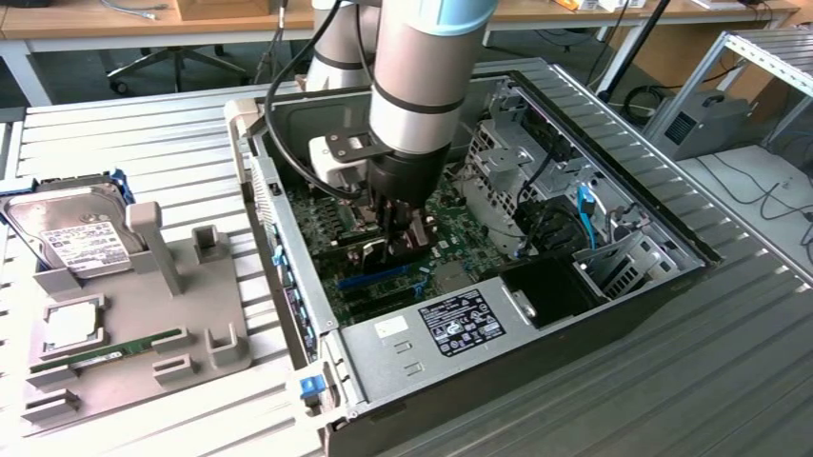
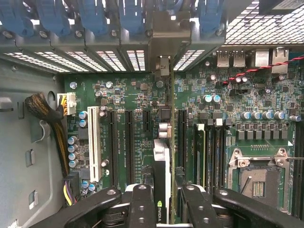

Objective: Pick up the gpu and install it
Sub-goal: 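Insert the gpu into the slot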

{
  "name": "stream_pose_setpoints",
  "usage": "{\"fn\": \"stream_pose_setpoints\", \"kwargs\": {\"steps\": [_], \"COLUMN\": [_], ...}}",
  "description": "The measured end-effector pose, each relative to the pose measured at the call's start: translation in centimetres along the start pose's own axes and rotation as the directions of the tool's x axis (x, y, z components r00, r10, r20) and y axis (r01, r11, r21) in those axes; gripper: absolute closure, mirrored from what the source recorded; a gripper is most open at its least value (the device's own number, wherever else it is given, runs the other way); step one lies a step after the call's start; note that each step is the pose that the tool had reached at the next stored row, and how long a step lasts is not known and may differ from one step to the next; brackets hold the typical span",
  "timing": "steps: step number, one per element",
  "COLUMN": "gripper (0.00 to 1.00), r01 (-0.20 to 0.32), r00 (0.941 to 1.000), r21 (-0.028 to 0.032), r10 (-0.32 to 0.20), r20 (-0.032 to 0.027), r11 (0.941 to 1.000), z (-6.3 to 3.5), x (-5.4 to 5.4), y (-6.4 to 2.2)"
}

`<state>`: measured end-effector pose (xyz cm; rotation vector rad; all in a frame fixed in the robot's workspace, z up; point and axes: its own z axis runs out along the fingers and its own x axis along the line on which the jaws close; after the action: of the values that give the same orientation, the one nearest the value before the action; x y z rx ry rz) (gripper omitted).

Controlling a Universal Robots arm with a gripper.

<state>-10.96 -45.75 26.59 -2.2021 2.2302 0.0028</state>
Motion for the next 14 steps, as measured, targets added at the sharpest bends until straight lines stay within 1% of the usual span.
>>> {"fn": "stream_pose_setpoints", "kwargs": {"steps": [5, 14], "gripper": [0.73, 0.73], "r01": [0.0, 0.0], "r00": [1.0, 1.0], "r21": [0.0027, 0.0028], "r10": [0.0, 0.0], "r20": [0.0001, 0.0002], "r11": [1.0, 1.0], "z": [0.02, 0.17], "x": [0.0, 0.0], "y": [0.13, 0.13]}}
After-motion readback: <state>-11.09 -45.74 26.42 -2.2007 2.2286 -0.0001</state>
